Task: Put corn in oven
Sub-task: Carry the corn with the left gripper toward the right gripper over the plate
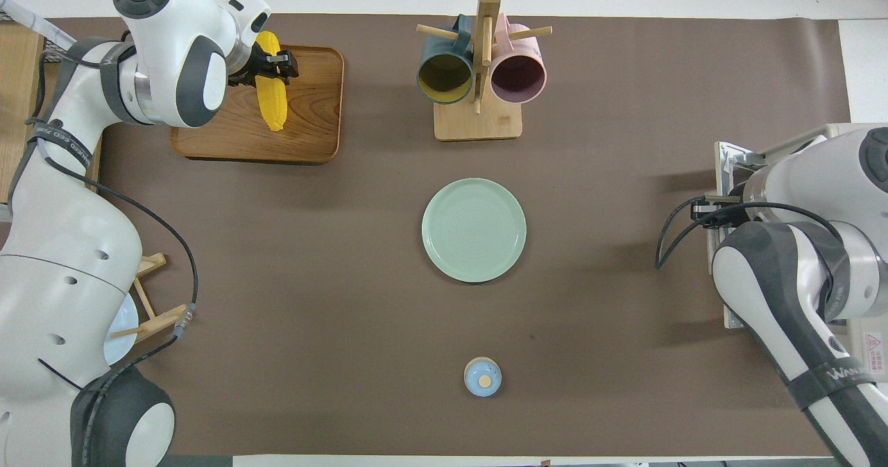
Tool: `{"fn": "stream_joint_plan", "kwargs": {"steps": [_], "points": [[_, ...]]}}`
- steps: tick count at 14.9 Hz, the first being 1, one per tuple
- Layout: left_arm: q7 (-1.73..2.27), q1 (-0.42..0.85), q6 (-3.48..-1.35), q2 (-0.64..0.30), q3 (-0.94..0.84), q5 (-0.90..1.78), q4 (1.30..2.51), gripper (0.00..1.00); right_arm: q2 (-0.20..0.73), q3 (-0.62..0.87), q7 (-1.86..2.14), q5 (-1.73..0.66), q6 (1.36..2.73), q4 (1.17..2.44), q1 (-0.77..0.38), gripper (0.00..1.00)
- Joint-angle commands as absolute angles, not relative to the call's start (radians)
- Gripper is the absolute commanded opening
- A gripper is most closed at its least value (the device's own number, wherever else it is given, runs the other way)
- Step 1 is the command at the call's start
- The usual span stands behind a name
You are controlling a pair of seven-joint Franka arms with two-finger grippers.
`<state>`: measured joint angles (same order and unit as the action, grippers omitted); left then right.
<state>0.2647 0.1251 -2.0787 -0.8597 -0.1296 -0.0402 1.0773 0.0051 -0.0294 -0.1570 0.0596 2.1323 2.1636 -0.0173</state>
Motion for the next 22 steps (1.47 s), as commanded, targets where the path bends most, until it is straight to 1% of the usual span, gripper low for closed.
{"fn": "stream_joint_plan", "kwargs": {"steps": [1, 3, 4, 6, 9, 10, 13, 15, 16, 18, 20, 21, 22], "points": [[0.273, 0.137, -2.016, -0.741, -0.118, 0.020, 1.141, 0.00, 0.046, -0.040, -0.152, 0.078, 2.232, 2.171, 0.006, 0.00], [0.307, 0.141, -1.977, -0.622, -0.121, 0.040, 1.247, 0.00, 0.048, -0.040, -0.155, 0.069, 2.256, 2.186, -0.003, 0.00], [0.336, 0.161, -1.971, -0.548, -0.121, 0.041, 1.323, 0.00, 0.054, -0.040, -0.153, 0.046, 2.294, 2.207, -0.009, 0.00], [0.389, 0.192, -1.979, -0.409, -0.123, 0.057, 1.483, 0.00, 0.066, -0.040, -0.153, 0.037, 2.325, 2.223, -0.011, 0.00], [0.535, 0.311, -1.983, -0.241, -0.123, 0.066, 1.687, 0.00, 0.097, -0.040, -0.155, 0.005, 2.358, 2.227, -0.028, 0.00], [0.582, 0.366, -1.990, -0.209, -0.123, 0.067, 1.734, 0.00, 0.110, -0.040, -0.155, -0.014, 2.359, 2.229, -0.028, 0.00], [0.736, 0.510, -2.084, -0.173, -0.121, 0.067, 1.819, 0.00, 0.127, -0.040, -0.161, -0.029, 2.362, 2.227, -0.028, 0.00], [0.793, 0.593, -2.192, -0.179, -0.123, 0.067, 1.867, 0.00, 0.159, -0.037, -0.187, -0.034, 2.374, 2.227, -0.046, 0.00], [0.820, 0.633, -2.230, -0.193, -0.121, 0.067, 1.874, 0.00, 0.166, -0.038, -0.205, -0.043, 2.414, 2.227, -0.070, 0.00], [0.844, 0.673, -2.301, -0.254, -0.121, 0.067, 1.867, 0.00, 0.178, -0.037, -0.260, -0.043, 2.440, 2.212, -0.115, 0.00], [0.850, 0.689, -2.350, -0.322, -0.120, 0.066, 1.842, 0.00, 0.204, -0.038, -0.334, -0.049, 2.431, 2.139, -0.182, 0.00], [0.851, 0.695, -2.362, -0.365, -0.118, 0.066, 1.820, 0.00, 0.210, -0.038, -0.369, -0.049, 2.424, 2.111, -0.214, 0.00], [0.854, 0.701, -2.364, -0.388, -0.118, 0.063, 1.798, 0.00, 0.213, -0.038, -0.382, -0.049, 2.416, 2.099, -0.236, 0.00]]}}
